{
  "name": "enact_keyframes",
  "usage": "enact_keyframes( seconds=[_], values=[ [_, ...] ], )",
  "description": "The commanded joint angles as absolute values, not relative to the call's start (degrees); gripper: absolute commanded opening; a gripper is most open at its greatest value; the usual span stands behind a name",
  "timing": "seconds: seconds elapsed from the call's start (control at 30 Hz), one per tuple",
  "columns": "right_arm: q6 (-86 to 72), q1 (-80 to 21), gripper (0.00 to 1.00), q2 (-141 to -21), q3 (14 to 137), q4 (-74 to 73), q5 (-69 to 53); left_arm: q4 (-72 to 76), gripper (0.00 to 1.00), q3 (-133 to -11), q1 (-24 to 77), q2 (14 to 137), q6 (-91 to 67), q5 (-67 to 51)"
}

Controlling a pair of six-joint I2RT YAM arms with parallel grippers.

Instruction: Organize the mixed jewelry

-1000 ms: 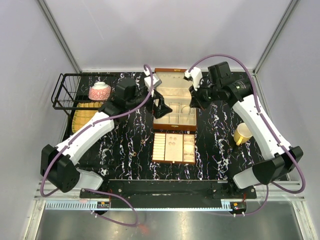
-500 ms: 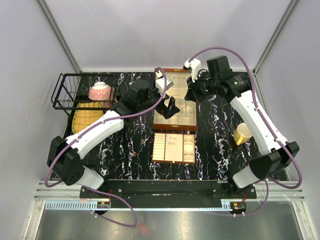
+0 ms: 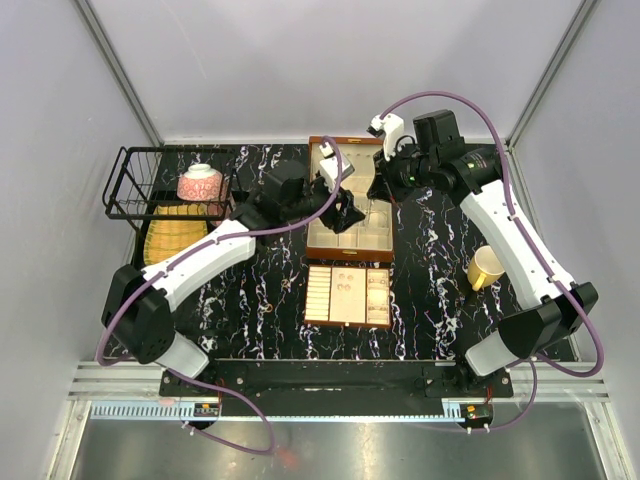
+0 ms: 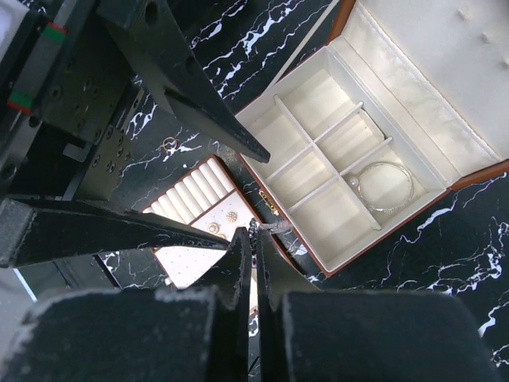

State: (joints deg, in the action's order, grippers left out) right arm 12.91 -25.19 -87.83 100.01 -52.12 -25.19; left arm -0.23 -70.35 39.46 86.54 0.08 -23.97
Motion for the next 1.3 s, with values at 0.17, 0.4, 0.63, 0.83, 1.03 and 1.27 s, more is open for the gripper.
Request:
enact_keyframes(
  seconds=[0.17, 0.4, 0.63, 0.83, 1.03, 1.27],
  values=[
    [10.28, -25.66, 0.0, -88.42, 102.74, -50.19, -27.42, 4.48, 0.56, -70.93, 40.34, 88.42, 4.48, -30.84],
    [9.93, -25.66, 0.0, -88.68, 102.83, -49.92, -27.25, 4.39, 0.5, -70.84, 40.52, 89.91, 5.27, -30.76],
    [9.93, -25.66, 0.0, -88.59, 102.57, -49.92, -27.25, 4.83, 0.37, -70.93, 40.52, 90.7, 5.1, -30.85],
    [9.84, -25.58, 0.0, -88.59, 102.31, -49.83, -27.42, 4.57, 0.31, -71.54, 40.43, 91.49, 5.1, -30.94],
    [9.84, -25.66, 0.0, -88.42, 101.52, -49.57, -27.51, 4.48, 0.3, -72.07, 40.52, 91.84, 4.92, -31.11],
    [9.93, -25.66, 0.0, -88.33, 100.99, -49.57, -27.69, 4.04, 0.24, -72.86, 40.52, 92.72, 5.01, -31.11]
  ],
)
